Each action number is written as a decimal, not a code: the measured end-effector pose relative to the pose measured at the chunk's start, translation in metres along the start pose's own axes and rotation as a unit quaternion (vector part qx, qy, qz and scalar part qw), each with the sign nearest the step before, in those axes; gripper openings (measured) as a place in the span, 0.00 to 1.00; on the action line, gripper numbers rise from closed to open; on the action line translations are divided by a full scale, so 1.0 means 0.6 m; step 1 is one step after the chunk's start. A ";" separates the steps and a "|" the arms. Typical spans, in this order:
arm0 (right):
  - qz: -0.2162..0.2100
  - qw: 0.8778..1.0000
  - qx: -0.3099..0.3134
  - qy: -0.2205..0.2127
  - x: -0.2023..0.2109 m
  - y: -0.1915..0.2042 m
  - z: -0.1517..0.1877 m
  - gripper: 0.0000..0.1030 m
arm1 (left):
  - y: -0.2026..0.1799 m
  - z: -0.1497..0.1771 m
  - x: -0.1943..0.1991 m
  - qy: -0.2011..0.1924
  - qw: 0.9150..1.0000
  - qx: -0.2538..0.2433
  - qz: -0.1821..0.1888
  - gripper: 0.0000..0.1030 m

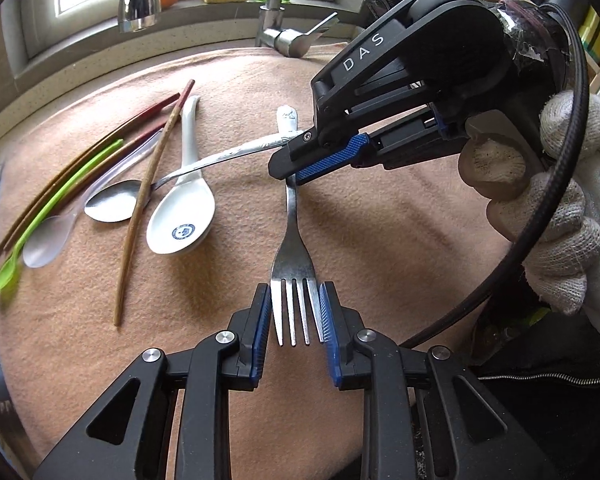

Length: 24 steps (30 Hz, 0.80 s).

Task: Organize utensils
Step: 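Lift the fork with the right gripper and carry it to the blue basket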

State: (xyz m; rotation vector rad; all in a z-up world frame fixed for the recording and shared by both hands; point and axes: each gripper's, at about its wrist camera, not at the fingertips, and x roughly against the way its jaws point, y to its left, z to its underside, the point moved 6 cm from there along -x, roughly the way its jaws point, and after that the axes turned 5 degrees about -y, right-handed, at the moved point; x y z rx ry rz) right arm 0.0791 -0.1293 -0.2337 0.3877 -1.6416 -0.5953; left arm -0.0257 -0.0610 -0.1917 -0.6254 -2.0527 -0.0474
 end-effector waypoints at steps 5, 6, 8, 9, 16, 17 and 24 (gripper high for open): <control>-0.007 1.000 0.002 -0.021 0.041 0.003 -0.012 0.09 | -0.016 -0.027 0.005 -0.016 1.000 -0.009 0.007 0.22; -0.009 1.000 0.004 -0.026 0.048 0.007 -0.016 0.09 | -0.016 -0.032 0.008 -0.020 1.000 -0.010 0.008 0.22; -0.014 0.999 0.012 -0.034 0.062 0.019 -0.022 0.09 | -0.009 -0.039 0.013 -0.028 1.000 -0.009 0.010 0.22; -0.017 0.999 0.018 -0.037 0.066 0.026 -0.025 0.08 | -0.006 -0.043 0.017 -0.031 0.999 -0.008 0.010 0.22; -0.039 0.997 0.050 -0.041 0.074 0.090 -0.039 0.07 | 0.030 -0.054 0.053 -0.055 0.998 0.004 -0.010 0.22; -0.044 0.997 0.053 -0.040 0.072 0.101 -0.040 0.07 | 0.038 -0.053 0.058 -0.058 0.998 0.008 -0.015 0.22; -0.073 0.992 0.100 -0.022 0.042 0.205 -0.035 0.06 | 0.090 -0.042 0.115 -0.082 0.994 0.043 -0.058 0.22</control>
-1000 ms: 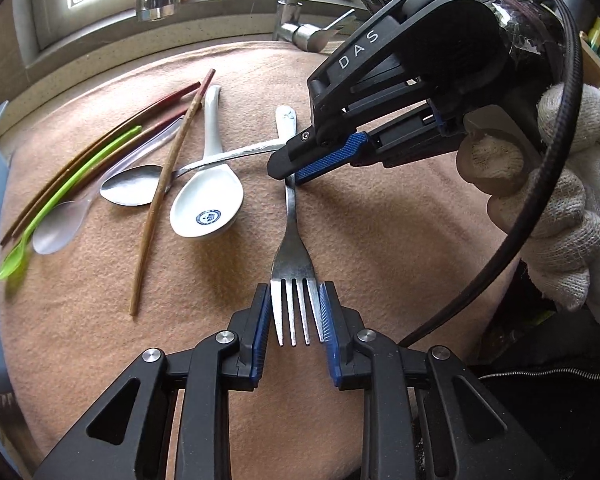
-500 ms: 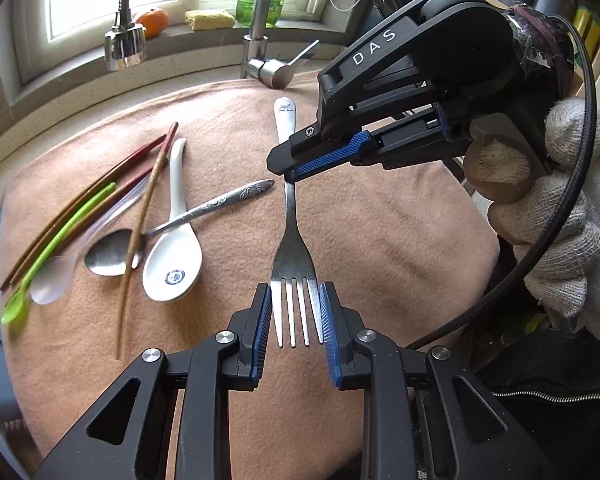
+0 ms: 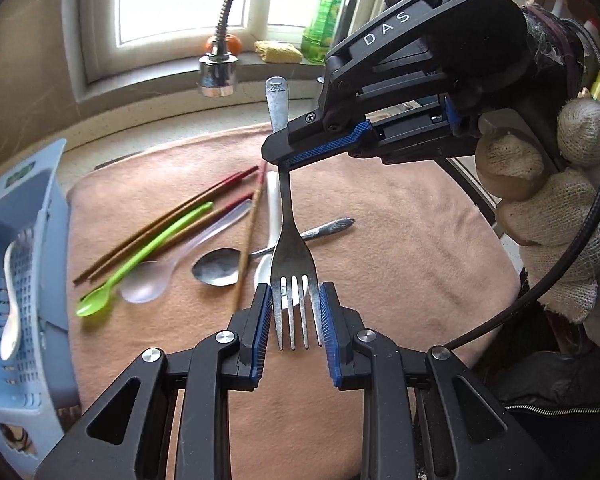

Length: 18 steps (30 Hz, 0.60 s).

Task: Organize utensils
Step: 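Lift the fork with the right gripper and carry it to the blue basket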

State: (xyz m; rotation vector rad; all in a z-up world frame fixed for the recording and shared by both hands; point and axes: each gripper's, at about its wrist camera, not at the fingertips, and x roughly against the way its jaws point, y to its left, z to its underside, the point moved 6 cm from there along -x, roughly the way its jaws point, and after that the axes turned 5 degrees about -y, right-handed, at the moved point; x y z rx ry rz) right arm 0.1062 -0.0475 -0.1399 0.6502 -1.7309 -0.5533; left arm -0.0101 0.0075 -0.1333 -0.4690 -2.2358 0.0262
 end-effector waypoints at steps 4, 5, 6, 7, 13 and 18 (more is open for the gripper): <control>-0.018 0.999 0.030 0.016 -0.043 0.069 -0.002 0.05 | 0.050 0.003 0.029 -0.012 0.999 0.022 -0.029 0.22; -0.023 0.999 0.037 0.021 -0.055 0.086 -0.003 0.05 | 0.063 0.005 0.036 -0.014 0.999 0.027 -0.037 0.22; -0.028 0.998 0.043 0.027 -0.068 0.103 -0.002 0.05 | 0.077 0.007 0.044 -0.017 0.998 0.033 -0.045 0.22; -0.032 0.998 0.047 0.033 -0.081 0.118 -0.003 0.05 | 0.092 0.009 0.050 -0.019 0.998 0.039 -0.053 0.22; -0.044 0.993 0.089 0.061 -0.154 0.200 0.007 0.05 | 0.169 0.026 0.084 -0.023 0.993 0.068 -0.093 0.22; -0.046 0.989 0.115 0.081 -0.206 0.248 0.013 0.05 | 0.218 0.041 0.093 -0.020 0.989 0.089 -0.116 0.22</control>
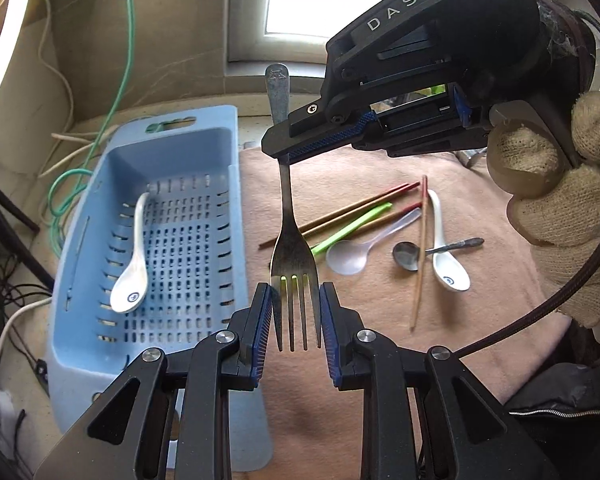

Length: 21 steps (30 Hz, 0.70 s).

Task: Organize utensils
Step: 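Lift the fork with the right gripper and carry it to the blue basket, then lower the fork into the basket and open the right gripper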

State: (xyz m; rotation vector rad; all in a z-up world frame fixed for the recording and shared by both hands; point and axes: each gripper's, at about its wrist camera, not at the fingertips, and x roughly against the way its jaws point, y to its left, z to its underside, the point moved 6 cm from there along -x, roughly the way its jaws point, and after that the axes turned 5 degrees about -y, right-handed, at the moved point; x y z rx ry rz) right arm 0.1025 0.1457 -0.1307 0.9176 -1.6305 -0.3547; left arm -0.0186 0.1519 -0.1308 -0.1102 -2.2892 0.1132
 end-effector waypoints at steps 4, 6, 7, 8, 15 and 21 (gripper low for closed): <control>0.003 1.000 0.012 0.011 -0.036 0.019 -0.008 0.05 | 0.033 0.001 -0.002 0.004 1.000 0.012 -0.014 0.22; 0.005 1.000 0.015 0.015 -0.051 0.025 -0.012 0.05 | 0.044 -0.002 -0.005 0.006 1.000 0.017 -0.019 0.22; 0.004 1.000 0.019 0.018 -0.059 0.031 -0.014 0.05 | 0.051 -0.001 -0.005 0.008 1.000 0.019 -0.021 0.22; 0.004 0.999 0.025 0.020 -0.065 0.035 -0.016 0.05 | 0.057 -0.001 -0.007 0.009 0.999 0.021 -0.025 0.22; 0.022 0.998 0.055 0.024 -0.087 0.045 -0.026 0.33 | 0.092 0.001 -0.014 0.018 0.997 0.038 -0.058 0.29; 0.032 0.996 0.078 0.006 -0.073 0.045 -0.033 0.44 | 0.106 -0.002 -0.003 0.009 0.996 0.056 -0.063 0.30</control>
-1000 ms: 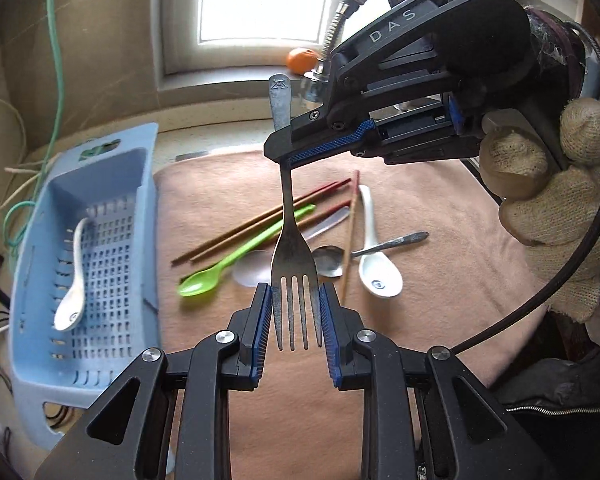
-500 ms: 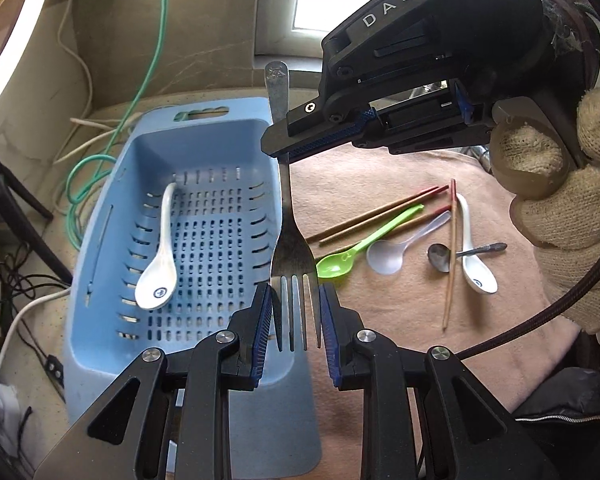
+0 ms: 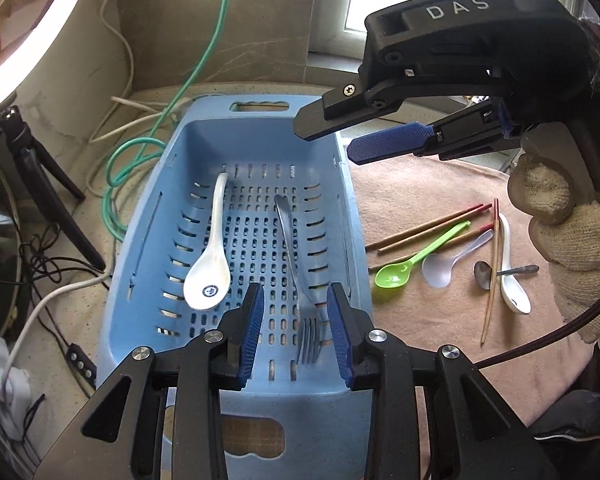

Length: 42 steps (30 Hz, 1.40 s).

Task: Organize utensils
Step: 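Lower the fork into the basket and open the right gripper, then move the right tool toward the white spoon with the blue logo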

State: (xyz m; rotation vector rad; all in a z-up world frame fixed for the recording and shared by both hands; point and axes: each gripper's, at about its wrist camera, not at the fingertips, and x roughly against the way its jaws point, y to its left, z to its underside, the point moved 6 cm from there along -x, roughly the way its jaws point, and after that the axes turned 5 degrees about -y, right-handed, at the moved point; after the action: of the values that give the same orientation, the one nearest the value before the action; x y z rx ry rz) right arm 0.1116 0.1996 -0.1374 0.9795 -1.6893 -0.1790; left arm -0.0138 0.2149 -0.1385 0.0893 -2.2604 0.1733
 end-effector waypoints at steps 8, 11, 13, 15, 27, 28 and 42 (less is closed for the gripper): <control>0.007 1.000 0.012 -0.023 0.035 -0.014 0.006 0.44 | -0.009 -0.003 0.005 -0.006 1.000 -0.002 0.004 0.30; -0.001 0.999 -0.008 -0.042 0.060 -0.032 0.005 0.44 | -0.022 -0.003 0.008 -0.006 1.000 -0.010 0.010 0.30; 0.004 0.999 -0.007 -0.054 0.079 -0.045 0.007 0.44 | -0.031 -0.004 0.010 -0.007 1.000 -0.016 0.015 0.30; 0.014 0.998 0.001 -0.065 0.098 -0.057 0.009 0.44 | -0.041 -0.005 0.011 -0.007 1.000 -0.020 0.022 0.30; 0.062 0.994 -0.020 -0.087 0.221 -0.167 0.052 0.44 | -0.129 0.004 -0.006 0.010 0.996 -0.053 0.071 0.31; 0.066 0.994 -0.025 -0.086 0.229 -0.177 0.057 0.44 | -0.137 0.004 -0.007 0.012 0.995 -0.056 0.076 0.32; 0.092 0.985 -0.125 -0.071 0.277 -0.317 0.150 0.44 | -0.291 0.033 -0.022 0.046 0.978 -0.111 0.169 0.41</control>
State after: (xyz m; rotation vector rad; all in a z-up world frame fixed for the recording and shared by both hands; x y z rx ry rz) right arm 0.1253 -0.0675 -0.1572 0.6330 -1.8257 -0.3367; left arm 0.0009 0.0395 -0.1447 -0.4143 -2.1733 0.1007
